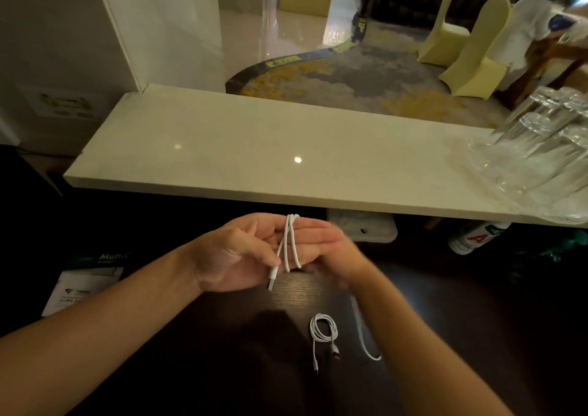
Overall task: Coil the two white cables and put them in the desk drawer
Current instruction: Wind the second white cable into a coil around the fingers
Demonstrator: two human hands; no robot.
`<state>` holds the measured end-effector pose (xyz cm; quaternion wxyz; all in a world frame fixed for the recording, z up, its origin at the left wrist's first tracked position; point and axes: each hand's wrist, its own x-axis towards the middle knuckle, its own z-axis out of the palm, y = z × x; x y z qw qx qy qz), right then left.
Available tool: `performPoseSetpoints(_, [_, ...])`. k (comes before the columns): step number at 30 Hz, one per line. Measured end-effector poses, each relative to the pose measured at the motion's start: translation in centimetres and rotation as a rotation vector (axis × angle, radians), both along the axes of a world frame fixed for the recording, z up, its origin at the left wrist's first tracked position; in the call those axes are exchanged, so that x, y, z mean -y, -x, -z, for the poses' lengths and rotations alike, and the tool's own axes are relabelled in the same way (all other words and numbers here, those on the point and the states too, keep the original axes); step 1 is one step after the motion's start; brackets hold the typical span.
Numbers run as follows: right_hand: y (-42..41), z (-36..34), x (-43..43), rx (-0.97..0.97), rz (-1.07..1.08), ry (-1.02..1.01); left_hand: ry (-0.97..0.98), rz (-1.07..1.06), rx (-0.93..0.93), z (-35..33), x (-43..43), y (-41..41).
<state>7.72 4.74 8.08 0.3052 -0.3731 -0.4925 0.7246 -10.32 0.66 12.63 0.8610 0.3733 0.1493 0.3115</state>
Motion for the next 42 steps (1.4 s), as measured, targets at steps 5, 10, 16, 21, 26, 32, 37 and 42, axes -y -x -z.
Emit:
performPoseSetpoints(5, [3.0, 2.6, 5.0, -0.336, 0.136, 0.312, 0.048, -0.098, -0.020, 1.0, -0.7, 0.2])
performPoseSetpoints(10, [1.8, 1.4, 5.4, 0.000, 0.144, 0.090, 0.029, -0.168, -0.149, 1.6, -1.4, 0.7])
performPoseSetpoints(16, [-0.5, -5.4, 5.7, 0.673, -0.148, -0.578, -0.139, -0.129, -0.414, 1.4, -1.6, 0.9])
performPoseSetpoints(21, [-1.7, -10.9, 1.3, 0.695, -0.104, -0.753, -0.095, 0.024, -0.363, 0.6, -0.7, -0.2])
performPoseSetpoints(26, [-2.7, -7.9, -2.8, 0.316, -0.038, -0.431, -0.058, 0.126, -0.112, -1.4, 0.2, -0.7])
performPoseSetpoints(32, [0.4, 2.8, 3.7, 0.046, 0.041, 0.091, -0.001, -0.077, 0.017, -1.2, -0.7, 0.1])
performPoseSetpoints(37, [0.7, 3.5, 6.5, 0.001, 0.086, 0.112, 0.015, -0.104, -0.056, 0.1, -0.8, 0.2])
performPoseSetpoints(42, [-0.6, 0.1, 7.1, 0.224, 0.088, -0.167, -0.031, -0.157, -0.235, 0.8, -1.8, 0.8])
